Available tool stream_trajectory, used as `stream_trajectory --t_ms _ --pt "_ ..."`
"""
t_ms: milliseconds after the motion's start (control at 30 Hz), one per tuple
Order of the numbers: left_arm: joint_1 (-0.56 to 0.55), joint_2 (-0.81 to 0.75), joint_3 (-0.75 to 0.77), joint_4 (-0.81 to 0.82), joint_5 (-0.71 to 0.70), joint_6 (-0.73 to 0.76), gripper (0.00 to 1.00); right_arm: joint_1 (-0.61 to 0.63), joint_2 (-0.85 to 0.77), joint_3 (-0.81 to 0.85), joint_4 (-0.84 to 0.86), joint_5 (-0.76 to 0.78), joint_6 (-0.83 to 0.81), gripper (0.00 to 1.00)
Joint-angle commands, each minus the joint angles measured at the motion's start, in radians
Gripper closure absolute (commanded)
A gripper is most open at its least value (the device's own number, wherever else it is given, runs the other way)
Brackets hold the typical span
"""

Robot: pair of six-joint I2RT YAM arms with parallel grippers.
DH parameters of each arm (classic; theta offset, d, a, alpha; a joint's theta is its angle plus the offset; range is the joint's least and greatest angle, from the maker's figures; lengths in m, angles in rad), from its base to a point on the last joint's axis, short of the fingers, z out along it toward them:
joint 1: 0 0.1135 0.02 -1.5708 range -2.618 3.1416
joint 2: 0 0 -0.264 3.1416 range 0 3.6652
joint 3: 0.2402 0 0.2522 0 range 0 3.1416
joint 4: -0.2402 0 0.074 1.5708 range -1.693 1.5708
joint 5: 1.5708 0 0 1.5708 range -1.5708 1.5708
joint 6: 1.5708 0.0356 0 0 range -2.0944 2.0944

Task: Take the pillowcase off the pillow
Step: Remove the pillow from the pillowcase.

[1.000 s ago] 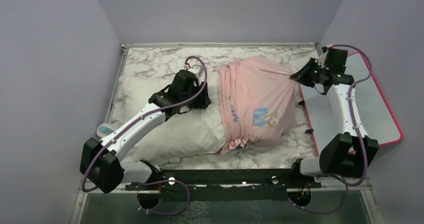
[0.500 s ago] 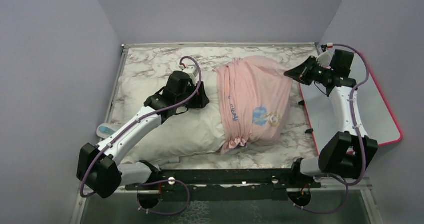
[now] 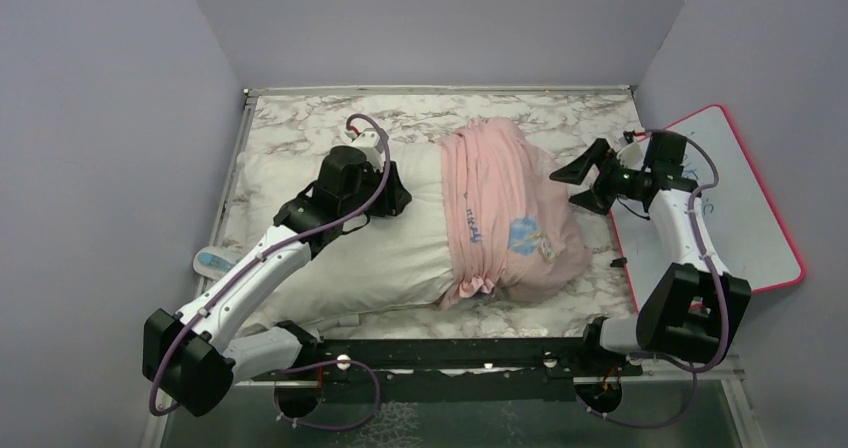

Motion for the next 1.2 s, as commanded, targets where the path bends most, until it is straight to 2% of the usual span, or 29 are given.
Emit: stream_trajectory --t_ms 0,67,167,267,367,533,600,700,733,833,867,900,1033,1167 --pt "0.012 -0.036 0.008 -0.055 -0.079 0.029 0.49 -0.007 -0.109 -0.017 -0.14 0.177 -0.043 0.0" --pt "0.026 -0.056 0.03 -0.049 -0.074 -0.03 0.39 -0.007 -0.173 -0.038 -0.192 0.265 -0.039 0.0" --pt "0.044 -0.126 0.001 0.057 -0.006 -0.107 0.29 -0.007 -0.257 -0.079 -0.269 0.348 -0.02 0.0" --pt "0.054 -0.146 0.01 0.073 0.048 -0.118 0.2 -0.007 -0.323 -0.138 -0.32 0.305 0.001 0.0" --pt "0.062 -0.107 0.086 -0.02 0.123 -0.089 0.19 -0.007 -0.374 -0.218 -0.346 0.237 0.036 0.0" --pt "0.067 -0.082 0.102 -0.084 0.403 -0.049 0.18 -0.007 -0.408 -0.367 -0.331 0.138 0.091 0.01" --pt "0.067 -0.078 0.092 -0.113 0.509 -0.022 0.16 -0.007 -0.415 -0.425 -0.262 0.052 0.121 0.06" --pt "0.05 -0.086 0.049 -0.165 0.576 -0.025 0.15 -0.007 -0.408 -0.516 -0.027 -0.104 0.227 0.26" --pt "0.033 -0.099 0.028 -0.166 0.581 -0.04 0.15 -0.006 -0.395 -0.526 0.052 -0.133 0.267 0.36" --pt "-0.051 -0.145 -0.024 -0.167 0.548 -0.084 0.15 0.003 -0.344 -0.504 0.2 -0.15 0.34 0.7" --pt "-0.11 -0.151 -0.033 -0.176 0.524 -0.1 0.15 0.01 -0.327 -0.486 0.231 -0.134 0.356 0.8" --pt "-0.163 -0.154 -0.036 -0.198 0.476 -0.118 0.15 0.016 -0.317 -0.47 0.26 -0.124 0.371 0.86" --pt "-0.383 -0.156 -0.019 -0.28 0.205 -0.203 0.16 0.039 -0.278 -0.408 0.323 -0.079 0.395 0.87" --pt "-0.552 -0.189 -0.044 -0.301 -0.031 -0.391 0.17 0.043 -0.275 -0.377 0.316 -0.026 0.386 0.87"
